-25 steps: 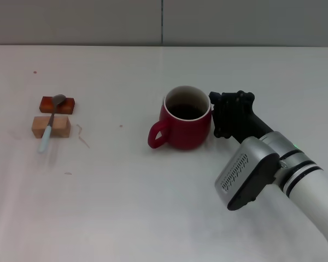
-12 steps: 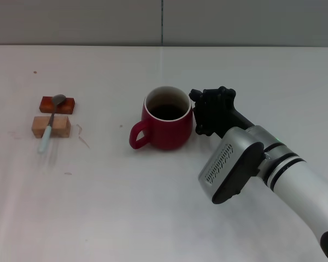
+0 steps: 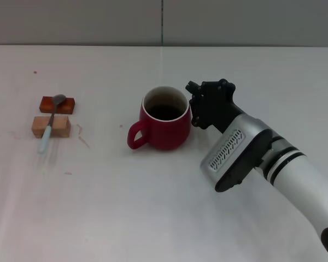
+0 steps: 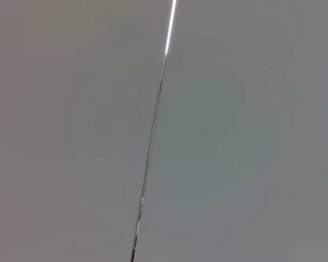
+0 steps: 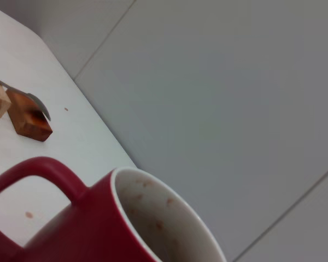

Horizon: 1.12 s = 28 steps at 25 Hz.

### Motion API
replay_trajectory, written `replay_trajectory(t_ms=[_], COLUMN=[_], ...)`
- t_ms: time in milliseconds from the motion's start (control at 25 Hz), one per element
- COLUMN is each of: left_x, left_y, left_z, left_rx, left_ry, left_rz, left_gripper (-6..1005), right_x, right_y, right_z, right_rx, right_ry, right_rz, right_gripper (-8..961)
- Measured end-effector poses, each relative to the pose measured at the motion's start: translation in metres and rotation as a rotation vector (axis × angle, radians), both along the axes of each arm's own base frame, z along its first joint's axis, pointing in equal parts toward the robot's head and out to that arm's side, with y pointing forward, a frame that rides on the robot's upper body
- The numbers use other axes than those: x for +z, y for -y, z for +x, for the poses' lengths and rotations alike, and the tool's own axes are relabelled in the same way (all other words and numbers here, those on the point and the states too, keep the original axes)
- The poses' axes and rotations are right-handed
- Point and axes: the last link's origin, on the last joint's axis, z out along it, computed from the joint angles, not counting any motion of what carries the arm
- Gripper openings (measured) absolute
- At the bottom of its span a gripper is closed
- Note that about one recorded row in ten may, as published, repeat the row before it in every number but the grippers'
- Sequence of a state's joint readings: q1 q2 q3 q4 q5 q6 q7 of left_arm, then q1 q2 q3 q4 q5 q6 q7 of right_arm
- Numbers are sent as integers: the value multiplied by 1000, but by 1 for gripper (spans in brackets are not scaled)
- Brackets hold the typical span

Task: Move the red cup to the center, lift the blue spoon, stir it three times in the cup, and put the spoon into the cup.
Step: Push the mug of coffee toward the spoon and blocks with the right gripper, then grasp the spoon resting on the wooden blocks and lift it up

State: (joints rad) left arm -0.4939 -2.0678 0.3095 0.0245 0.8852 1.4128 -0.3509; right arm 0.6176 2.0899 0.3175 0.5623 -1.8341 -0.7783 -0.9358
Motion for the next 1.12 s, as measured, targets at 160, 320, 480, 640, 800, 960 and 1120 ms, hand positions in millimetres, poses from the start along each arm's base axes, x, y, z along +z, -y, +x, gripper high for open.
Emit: replay_trajectory(t_ms=[160, 320, 480, 640, 800, 960, 1120], left_x=[0, -1, -1, 0, 0, 1, 1], left_y=[0, 1, 2, 3, 3, 3, 7], left_z=[0, 0, -1, -2, -2, -3, 1], left_rx=[-1, -1, 0, 3, 3, 3, -22], left_ry=[-1, -2, -2, -3, -3, -5, -19], left_rz=[-2, -5, -4, -3, -3, -2, 8], left_gripper=[815, 815, 814, 814, 814, 814, 814], right_x=[12, 36, 73, 127, 157, 185, 207], right_y=[0, 3, 13, 43, 68, 96, 112], right_z=[7, 25, 50, 82, 102, 125, 141], right_rx=[7, -29, -87, -156, -156, -100, -52], right_ry=[-20, -76, -153, -362, -541, -723, -817], right_rz=[74, 216, 428, 706, 824, 871, 899], right_gripper=[50, 68, 86, 103, 121, 188, 405])
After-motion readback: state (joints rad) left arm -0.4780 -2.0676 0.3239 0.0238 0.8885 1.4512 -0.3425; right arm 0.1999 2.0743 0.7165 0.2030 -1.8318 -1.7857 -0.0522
